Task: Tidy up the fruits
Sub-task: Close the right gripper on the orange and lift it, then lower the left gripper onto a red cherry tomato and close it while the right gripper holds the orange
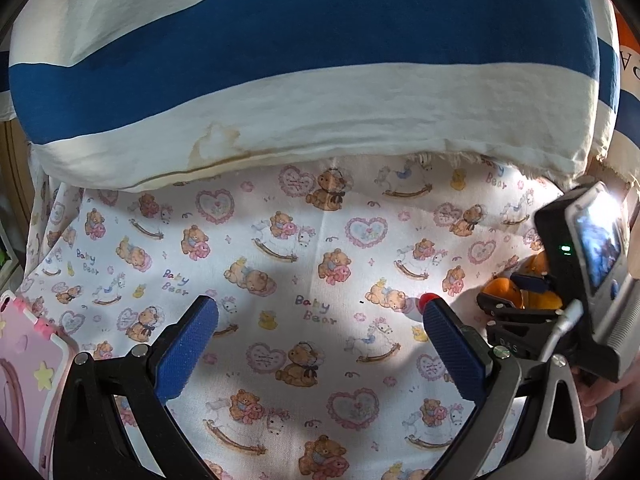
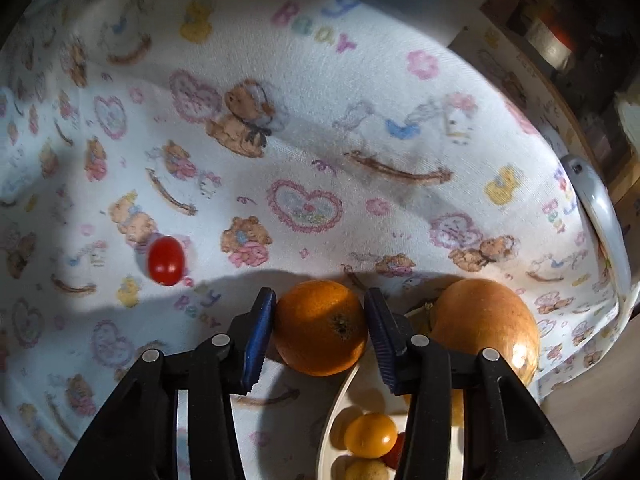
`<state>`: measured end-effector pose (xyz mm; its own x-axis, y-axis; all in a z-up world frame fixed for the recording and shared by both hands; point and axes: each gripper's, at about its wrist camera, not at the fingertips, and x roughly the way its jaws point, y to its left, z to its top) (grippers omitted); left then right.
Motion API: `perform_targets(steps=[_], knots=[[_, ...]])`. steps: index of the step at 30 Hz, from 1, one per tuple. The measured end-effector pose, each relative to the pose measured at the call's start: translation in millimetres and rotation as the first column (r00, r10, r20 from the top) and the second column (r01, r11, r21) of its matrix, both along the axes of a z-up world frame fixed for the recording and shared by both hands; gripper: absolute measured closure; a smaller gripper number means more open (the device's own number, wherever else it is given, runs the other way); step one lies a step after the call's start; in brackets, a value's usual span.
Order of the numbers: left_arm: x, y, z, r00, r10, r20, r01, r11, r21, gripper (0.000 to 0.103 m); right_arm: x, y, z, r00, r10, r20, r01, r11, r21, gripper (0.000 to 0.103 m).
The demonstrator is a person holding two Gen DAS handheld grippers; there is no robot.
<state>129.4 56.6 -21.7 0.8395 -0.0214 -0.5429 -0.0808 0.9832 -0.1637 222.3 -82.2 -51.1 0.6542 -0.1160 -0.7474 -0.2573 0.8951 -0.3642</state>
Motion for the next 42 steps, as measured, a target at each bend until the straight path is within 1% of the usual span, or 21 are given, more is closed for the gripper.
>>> perform_targets(steps=[2, 6, 9, 13, 14, 17, 20, 23, 27, 29, 32, 35, 38, 41, 42], knots=[[-0.6, 1.1, 1.4, 1.0, 0.002, 0.003, -0.002, 1.0, -0.006, 0.001, -11.2, -9.0, 9.7, 1.0, 0.01, 0.004, -0.01, 0.999, 0.039, 0.056], [-5.0, 2.8, 8.2, 1.0, -0.006, 0.015, 0.006, 1.0, -0.028, 0.001, -41.7, -13.6, 31.8, 0.999, 0.044, 0.006, -0.044, 0.987, 0.156, 0.056], [-10.8, 2.1, 15.3, 0.999, -0.011, 0.037, 0.013, 0.999, -0.033, 0.001, -58.2, -15.3, 35.5, 0.998, 0.059, -0.019, -0.053, 0.975, 0.217, 0.056], [-16.4, 1.2, 21.0, 0.998, -0.017, 0.055, 0.02, 0.999, -0.042, 0.001, -76.6, -20.3, 28.9, 0.993, 0.091, -0.075, -0.066, 0.956, 0.287, 0.056], [-17.2, 1.1, 22.0, 0.998, -0.018, 0.058, 0.021, 0.999, -0.045, 0.001, -69.5, -28.5, 27.1, 0.992, 0.094, -0.081, -0.067, 0.955, 0.29, 0.056], [-18.4, 0.6, 24.2, 0.998, -0.019, 0.064, 0.022, 0.999, -0.046, 0.001, -68.4, -35.0, 22.4, 0.991, 0.087, -0.1, -0.056, 0.958, 0.282, 0.056], [-19.3, 0.7, 24.8, 0.998, -0.018, 0.065, 0.021, 0.999, -0.049, 0.001, -63.3, -44.6, 21.2, 0.995, 0.068, -0.077, -0.043, 0.956, 0.291, 0.056], [-19.2, 1.4, 25.0, 0.998, -0.016, 0.063, 0.019, 0.999, -0.051, 0.001, -60.3, -46.5, 18.4, 0.995, 0.067, -0.074, -0.04, 0.945, 0.326, 0.054], [-17.9, 1.7, 23.2, 0.998, -0.013, 0.056, 0.016, 0.998, -0.053, 0.001, -56.6, -48.8, 5.0, 0.993, 0.071, -0.089, -0.034, 0.93, 0.367, 0.05], [-17.6, 1.1, 22.3, 0.998, -0.015, 0.054, 0.017, 0.999, -0.05, 0.001, -55.4, -51.5, 0.9, 0.993, 0.073, -0.093, -0.03, 0.919, 0.393, 0.049], [-17.6, -0.1, 22.1, 0.998, -0.02, 0.056, 0.023, 0.999, -0.042, 0.001, -56.5, -52.7, -1.8, 0.995, 0.075, -0.073, -0.038, 0.909, 0.416, 0.051], [-17.4, -1.6, 22.1, 0.998, -0.021, 0.062, 0.022, 1.0, -0.022, 0.001, -61.5, -49.9, -1.5, 0.995, 0.091, -0.046, -0.066, 0.918, 0.39, 0.052], [-16.6, -3.3, 21.5, 0.998, -0.027, 0.062, 0.028, 1.0, -0.011, 0.001, -65.8, -52.0, -0.8, 0.996, 0.085, -0.024, -0.069, 0.917, 0.394, 0.052], [-17.2, -5.5, 21.3, 0.997, -0.032, 0.063, 0.032, 0.999, -0.001, 0.001, -74.7, -61.0, 6.0, 0.996, 0.063, 0.055, -0.08, 0.912, 0.403, 0.052], [-17.6, -6.4, 21.5, 0.997, -0.036, 0.065, 0.036, 0.999, 0.001, 0.001, -79.6, -65.6, 10.6, 0.993, 0.049, 0.106, -0.087, 0.913, 0.4, 0.052]])
